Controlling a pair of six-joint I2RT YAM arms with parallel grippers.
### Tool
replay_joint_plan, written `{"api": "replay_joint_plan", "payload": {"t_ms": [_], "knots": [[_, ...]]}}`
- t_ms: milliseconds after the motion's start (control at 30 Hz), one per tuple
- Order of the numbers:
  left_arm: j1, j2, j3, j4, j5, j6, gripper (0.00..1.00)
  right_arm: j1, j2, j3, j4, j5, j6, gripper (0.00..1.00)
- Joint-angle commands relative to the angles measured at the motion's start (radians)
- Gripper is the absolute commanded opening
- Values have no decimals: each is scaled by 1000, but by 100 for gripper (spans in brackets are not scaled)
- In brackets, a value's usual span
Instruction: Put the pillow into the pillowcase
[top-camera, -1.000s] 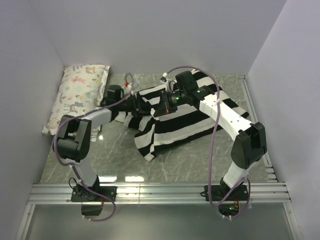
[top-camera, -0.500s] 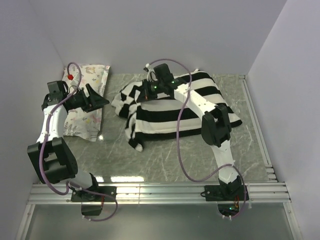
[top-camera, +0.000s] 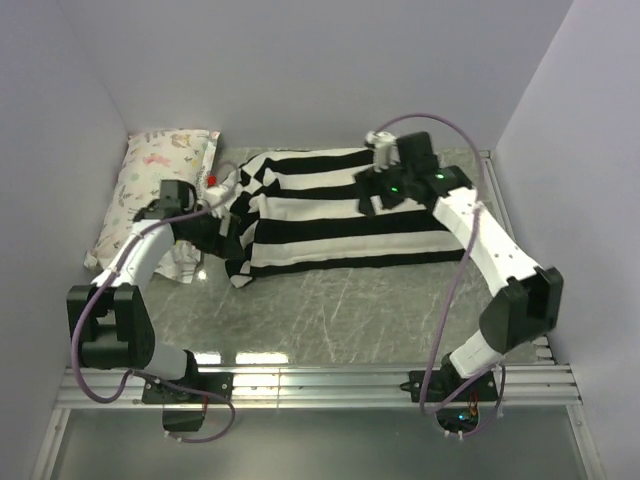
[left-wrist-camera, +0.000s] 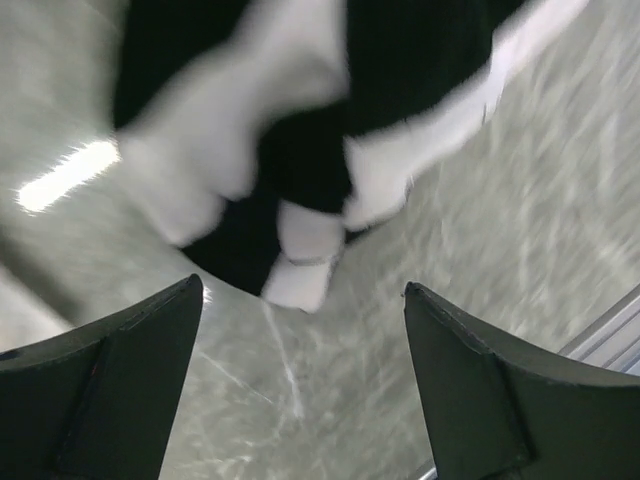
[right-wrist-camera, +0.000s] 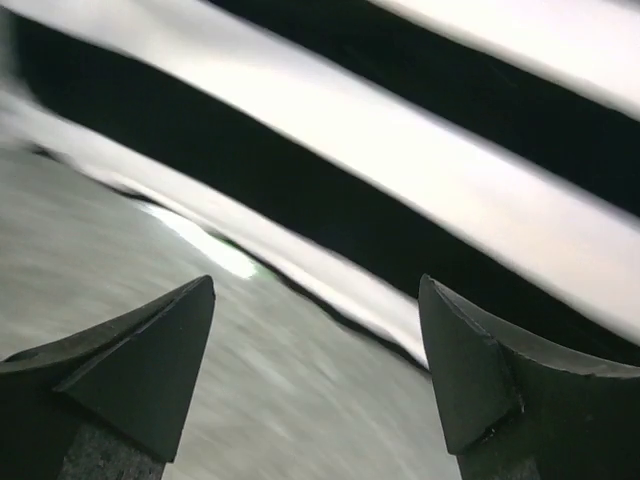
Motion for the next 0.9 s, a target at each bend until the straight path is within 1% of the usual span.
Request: {"api": "replay_joint_plan", "payload": {"t_ms": [0,33,67,100,200,267,300,400,433,467,533,667,767,800,867], "knots": [[-100,-39,-86,40,-201,122,87,-132,-77,-154,-120,238,-263,89],[-129,-40,-99,56,-212,119,88,-224,-100,-204,-134,240,-287,89],[-140,-37,-116,88,-222,116,88,-260,-114,-237,-125,266,-311,89],[-152,-29,-122,100,-250,112,88,-303,-140,-292,-112,271,-371,89],[-181,6,-131,120,-284,112,88,-438,-156,-369,-74,268,-481,90],[-191,36,-130,120,-287,109,88,-484,-151,-404,-40,262,-538,90],[-195,44,-126,119,-281,104,88,-493,-147,-448,-24,257,-558,90],[-197,58,-123,116,-281,98,88,-507,-131,-556,105,297,-610,91],[-197,57,-131,119,-287,99,88,-509,-121,-574,177,323,-617,91],[-197,52,-136,123,-292,101,88,-509,-107,-587,209,331,-621,91],[-197,52,-148,128,-293,107,89,-510,-47,-593,294,360,-614,91],[-197,61,-145,120,-295,104,90,-509,53,-550,366,363,-574,91],[-198,70,-151,148,-305,110,90,-510,126,-510,348,349,-569,84],[-198,76,-152,155,-308,112,90,-510,152,-504,340,348,-574,76],[-203,127,-142,165,-324,112,90,-515,172,-501,316,332,-571,64]]}}
